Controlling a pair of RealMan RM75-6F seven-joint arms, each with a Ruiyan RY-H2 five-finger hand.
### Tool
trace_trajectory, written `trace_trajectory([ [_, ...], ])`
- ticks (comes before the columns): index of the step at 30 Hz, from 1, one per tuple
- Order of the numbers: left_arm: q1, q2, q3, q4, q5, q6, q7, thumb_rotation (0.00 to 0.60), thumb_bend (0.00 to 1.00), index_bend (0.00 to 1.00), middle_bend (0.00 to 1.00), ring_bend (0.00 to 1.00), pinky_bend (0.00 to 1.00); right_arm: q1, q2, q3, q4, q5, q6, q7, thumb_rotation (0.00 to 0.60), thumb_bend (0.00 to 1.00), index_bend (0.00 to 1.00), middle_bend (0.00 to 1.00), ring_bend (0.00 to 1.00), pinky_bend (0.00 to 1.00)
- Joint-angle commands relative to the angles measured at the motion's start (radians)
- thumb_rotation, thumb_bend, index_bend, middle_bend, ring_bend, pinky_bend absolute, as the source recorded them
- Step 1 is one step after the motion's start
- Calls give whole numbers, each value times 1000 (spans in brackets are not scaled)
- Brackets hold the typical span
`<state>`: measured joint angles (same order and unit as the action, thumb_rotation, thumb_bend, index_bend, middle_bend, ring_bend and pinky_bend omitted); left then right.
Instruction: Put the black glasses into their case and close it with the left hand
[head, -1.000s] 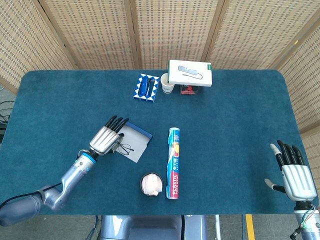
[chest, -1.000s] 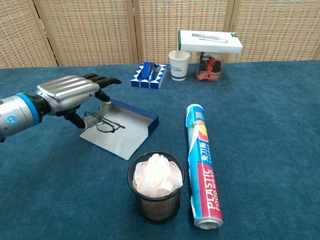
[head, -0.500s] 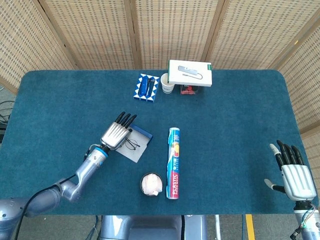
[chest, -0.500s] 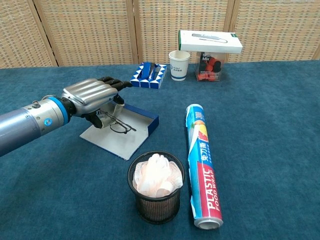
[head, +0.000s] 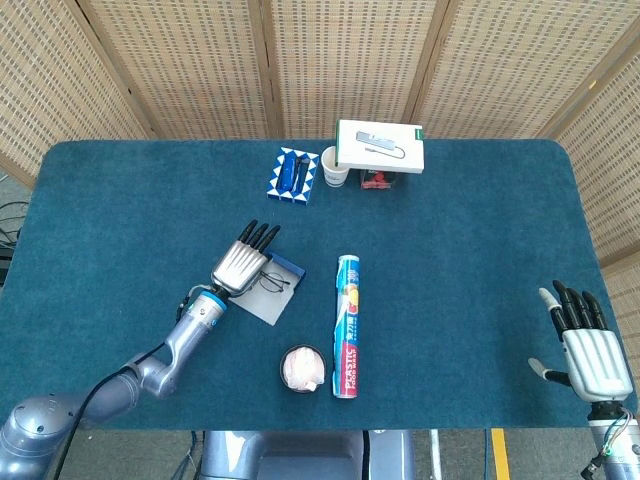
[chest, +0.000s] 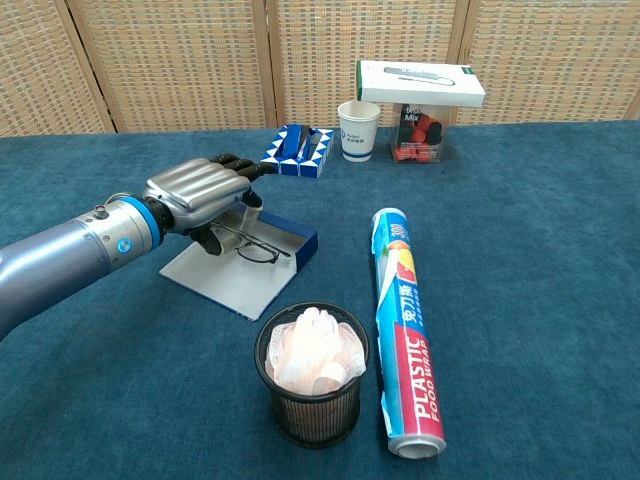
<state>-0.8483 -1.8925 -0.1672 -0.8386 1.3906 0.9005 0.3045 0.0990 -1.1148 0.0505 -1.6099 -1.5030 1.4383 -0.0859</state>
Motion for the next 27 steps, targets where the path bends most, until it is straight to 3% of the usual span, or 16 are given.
trace_trajectory([
  [1, 0, 0, 6, 2, 3, 4, -8, 600, 392, 438, 0, 0, 0, 0, 0, 0, 0, 0, 0, 0, 600, 0, 0, 0, 0, 0],
  [5, 5, 6, 16, -1, 8, 10, -27, 600, 341, 298, 0, 0, 0, 0, 0, 0, -1, 0, 0, -2, 600, 0, 0, 0, 0, 0],
  [8, 8, 14, 24, -6, 14, 13, -47, 600, 316, 245, 0, 0, 0, 0, 0, 0, -2, 1, 0, -3, 600, 0, 0, 0, 0, 0],
  [19, 41, 63, 64, -55, 52, 65, -105, 600, 313, 235, 0, 0, 0, 1, 1, -1, -4, 2, -2, -7, 600, 0, 0, 0, 0, 0],
  [27, 77, 135, 93, -129, 117, 170, -169, 600, 313, 225, 0, 0, 0, 2, 3, -3, -5, 0, -4, -7, 600, 0, 0, 0, 0, 0],
])
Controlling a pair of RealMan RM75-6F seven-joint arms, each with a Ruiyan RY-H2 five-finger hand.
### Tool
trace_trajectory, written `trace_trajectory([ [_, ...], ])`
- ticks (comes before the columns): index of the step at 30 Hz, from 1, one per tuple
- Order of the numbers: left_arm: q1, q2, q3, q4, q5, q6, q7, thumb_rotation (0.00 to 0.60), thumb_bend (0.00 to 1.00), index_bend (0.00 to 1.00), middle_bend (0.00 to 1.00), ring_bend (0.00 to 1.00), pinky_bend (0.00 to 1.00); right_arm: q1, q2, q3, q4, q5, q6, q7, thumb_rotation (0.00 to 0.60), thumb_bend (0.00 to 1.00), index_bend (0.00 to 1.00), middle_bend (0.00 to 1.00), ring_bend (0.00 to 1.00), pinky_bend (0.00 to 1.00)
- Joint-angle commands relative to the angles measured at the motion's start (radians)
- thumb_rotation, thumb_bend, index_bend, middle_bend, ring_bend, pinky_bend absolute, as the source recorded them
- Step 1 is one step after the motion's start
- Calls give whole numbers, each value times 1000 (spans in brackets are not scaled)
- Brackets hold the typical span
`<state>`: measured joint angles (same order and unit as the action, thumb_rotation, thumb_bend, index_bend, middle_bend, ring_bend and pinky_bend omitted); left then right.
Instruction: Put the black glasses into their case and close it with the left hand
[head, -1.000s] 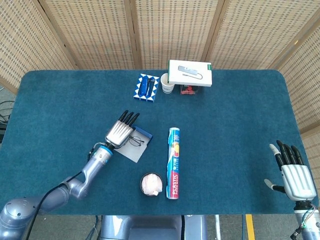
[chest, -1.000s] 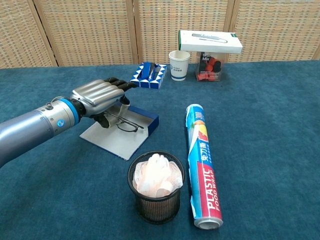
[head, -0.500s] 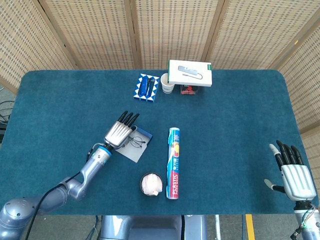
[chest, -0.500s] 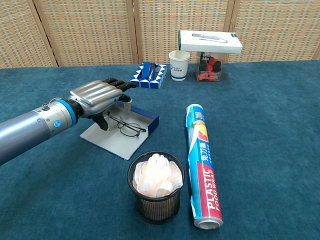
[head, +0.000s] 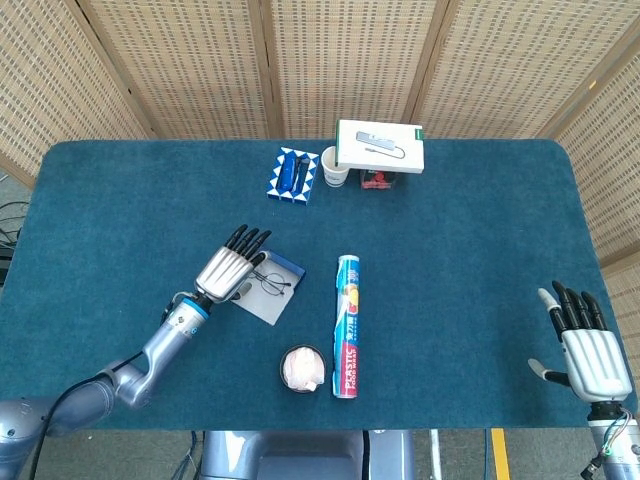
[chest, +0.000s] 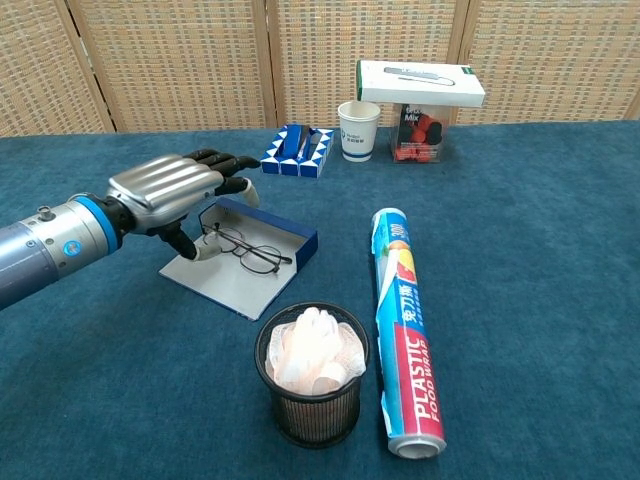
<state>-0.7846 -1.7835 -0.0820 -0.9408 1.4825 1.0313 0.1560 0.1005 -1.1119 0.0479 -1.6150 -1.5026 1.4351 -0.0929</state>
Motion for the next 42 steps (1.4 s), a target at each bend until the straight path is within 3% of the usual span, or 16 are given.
trace_trajectory([
  [1, 15, 35, 7, -35, 29, 50, -20, 600, 312, 201, 0, 0, 0, 0, 1, -1, 0, 0, -1, 0, 600, 0, 0, 0, 0, 0],
  [6, 3, 46, -13, -53, 4, 25, 37, 600, 267, 3, 0, 0, 0, 1, 2, -1, 0, -1, -1, 2, 600, 0, 0, 0, 0, 0],
  [14, -31, -24, -41, 18, -47, -41, 121, 600, 182, 0, 0, 0, 0, 3, 4, -2, -1, 0, -6, 7, 600, 0, 0, 0, 0, 0],
  [42, -125, -201, -65, 292, -34, -64, 82, 600, 181, 0, 0, 0, 0, 8, 11, -5, -3, -1, -17, 24, 600, 0, 0, 0, 0, 0],
])
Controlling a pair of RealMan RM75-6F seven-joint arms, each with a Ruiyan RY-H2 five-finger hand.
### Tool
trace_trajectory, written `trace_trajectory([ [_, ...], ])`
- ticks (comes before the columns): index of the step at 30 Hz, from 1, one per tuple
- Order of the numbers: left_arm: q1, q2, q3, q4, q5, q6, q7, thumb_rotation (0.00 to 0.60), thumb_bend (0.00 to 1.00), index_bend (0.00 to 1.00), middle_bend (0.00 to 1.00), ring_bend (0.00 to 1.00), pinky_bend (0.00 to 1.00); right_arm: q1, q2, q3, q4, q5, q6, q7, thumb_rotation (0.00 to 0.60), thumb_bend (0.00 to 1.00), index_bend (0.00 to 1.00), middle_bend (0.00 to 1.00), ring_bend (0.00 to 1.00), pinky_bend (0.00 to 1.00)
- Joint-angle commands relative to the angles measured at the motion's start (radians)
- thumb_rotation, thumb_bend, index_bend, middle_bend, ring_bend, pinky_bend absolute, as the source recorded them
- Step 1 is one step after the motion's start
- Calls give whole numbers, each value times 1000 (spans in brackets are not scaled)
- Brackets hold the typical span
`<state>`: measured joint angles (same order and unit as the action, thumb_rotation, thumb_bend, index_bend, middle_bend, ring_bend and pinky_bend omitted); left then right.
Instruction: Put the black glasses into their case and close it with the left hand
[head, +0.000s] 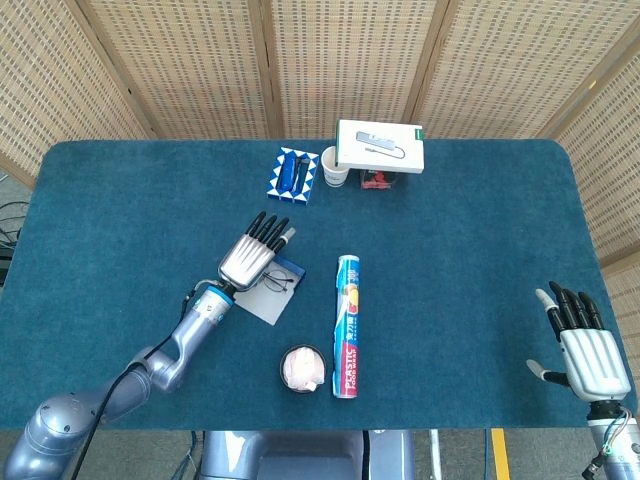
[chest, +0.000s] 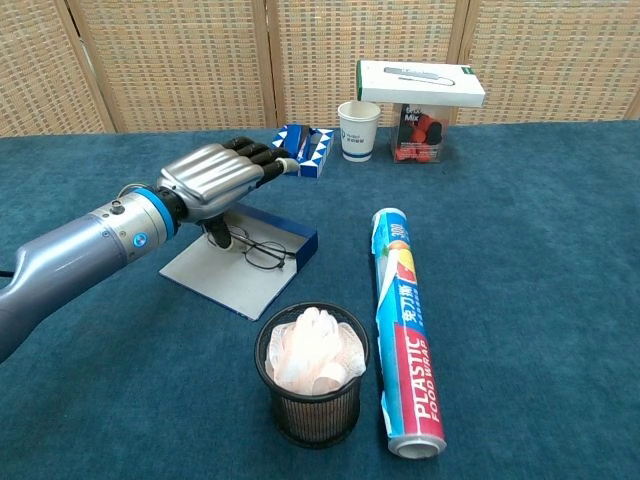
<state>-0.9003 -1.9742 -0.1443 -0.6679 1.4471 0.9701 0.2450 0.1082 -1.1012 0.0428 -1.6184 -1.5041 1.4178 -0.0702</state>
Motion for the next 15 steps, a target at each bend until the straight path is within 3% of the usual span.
trace_trajectory([
  [1, -13, -13, -3, 26, 1, -5, -9, 600, 182, 0, 0, 0, 0, 0, 0, 0, 0, 0, 0, 2, 600, 0, 0, 0, 0, 0],
  [15, -29, -34, 9, 79, 16, 4, -61, 600, 188, 0, 0, 0, 0, 1, 1, 0, -1, 3, -3, 1, 600, 0, 0, 0, 0, 0],
])
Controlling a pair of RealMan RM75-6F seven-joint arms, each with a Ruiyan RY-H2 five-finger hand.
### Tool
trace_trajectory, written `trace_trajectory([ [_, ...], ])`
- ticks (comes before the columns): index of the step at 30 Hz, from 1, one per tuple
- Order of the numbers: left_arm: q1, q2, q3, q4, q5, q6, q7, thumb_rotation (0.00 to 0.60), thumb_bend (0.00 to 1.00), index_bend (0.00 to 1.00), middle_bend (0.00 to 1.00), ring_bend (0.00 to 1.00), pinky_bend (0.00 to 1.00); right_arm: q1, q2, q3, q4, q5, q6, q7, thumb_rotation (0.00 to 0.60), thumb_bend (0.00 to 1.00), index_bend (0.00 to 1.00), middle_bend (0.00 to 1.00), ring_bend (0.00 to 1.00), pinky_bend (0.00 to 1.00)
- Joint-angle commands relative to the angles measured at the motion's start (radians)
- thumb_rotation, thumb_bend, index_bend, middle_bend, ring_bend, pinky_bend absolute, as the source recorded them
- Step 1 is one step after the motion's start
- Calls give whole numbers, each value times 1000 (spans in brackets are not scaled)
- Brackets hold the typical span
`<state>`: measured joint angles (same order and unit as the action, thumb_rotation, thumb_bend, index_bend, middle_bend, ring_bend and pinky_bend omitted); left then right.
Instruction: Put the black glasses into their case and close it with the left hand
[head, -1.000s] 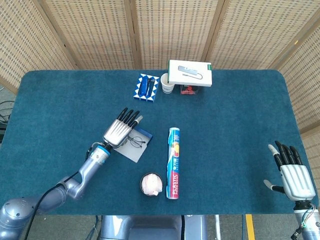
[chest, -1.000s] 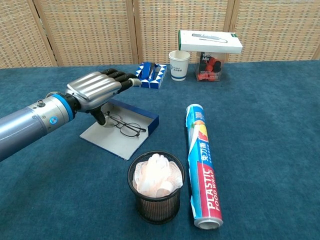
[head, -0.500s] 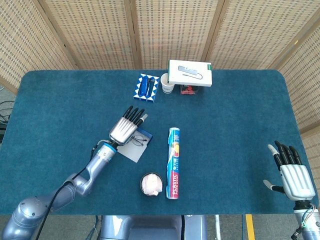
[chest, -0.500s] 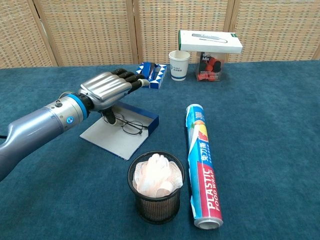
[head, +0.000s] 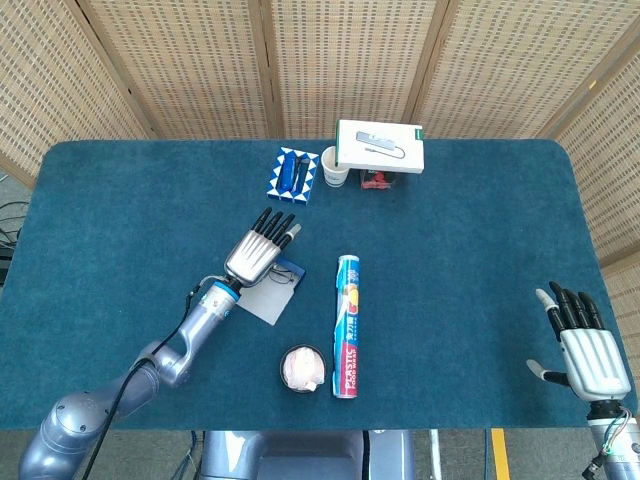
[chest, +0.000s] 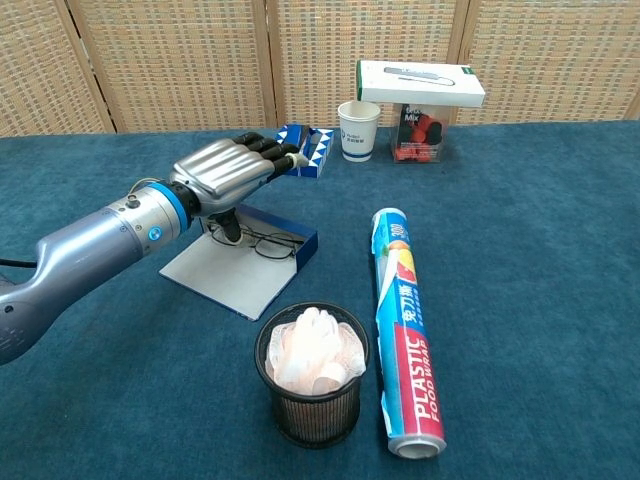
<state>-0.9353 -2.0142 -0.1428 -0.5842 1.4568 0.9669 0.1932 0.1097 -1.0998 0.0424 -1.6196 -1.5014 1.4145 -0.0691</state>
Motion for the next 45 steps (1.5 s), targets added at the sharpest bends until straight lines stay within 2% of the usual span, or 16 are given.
trace_trajectory([
  [1, 9, 12, 11, -8, 9, 11, -12, 600, 189, 0, 0, 0, 0, 0, 0, 0, 0, -1, 0, 0, 600, 0, 0, 0, 0, 0],
  [12, 112, 148, 93, -176, 70, 127, -81, 600, 207, 17, 0, 0, 0, 0, -1, -1, 1, -3, 3, -6, 600, 0, 0, 0, 0, 0],
  [17, 176, 215, 144, -269, 96, 177, -147, 600, 228, 367, 0, 0, 0, -1, -2, -2, 1, -4, 5, -8, 600, 0, 0, 0, 0, 0],
  [19, 198, 240, 165, -299, 107, 190, -158, 600, 238, 415, 0, 0, 0, -1, -2, -2, 0, -4, 5, -8, 600, 0, 0, 0, 0, 0],
  [28, 243, 263, 191, -341, 116, 192, -172, 600, 265, 424, 0, 0, 0, -1, -1, -2, -3, -2, 4, -9, 600, 0, 0, 0, 0, 0],
  [45, 254, 190, 188, -227, 133, 171, -250, 600, 267, 424, 0, 0, 0, 1, 2, -3, -5, -1, -2, -8, 600, 0, 0, 0, 0, 0],
])
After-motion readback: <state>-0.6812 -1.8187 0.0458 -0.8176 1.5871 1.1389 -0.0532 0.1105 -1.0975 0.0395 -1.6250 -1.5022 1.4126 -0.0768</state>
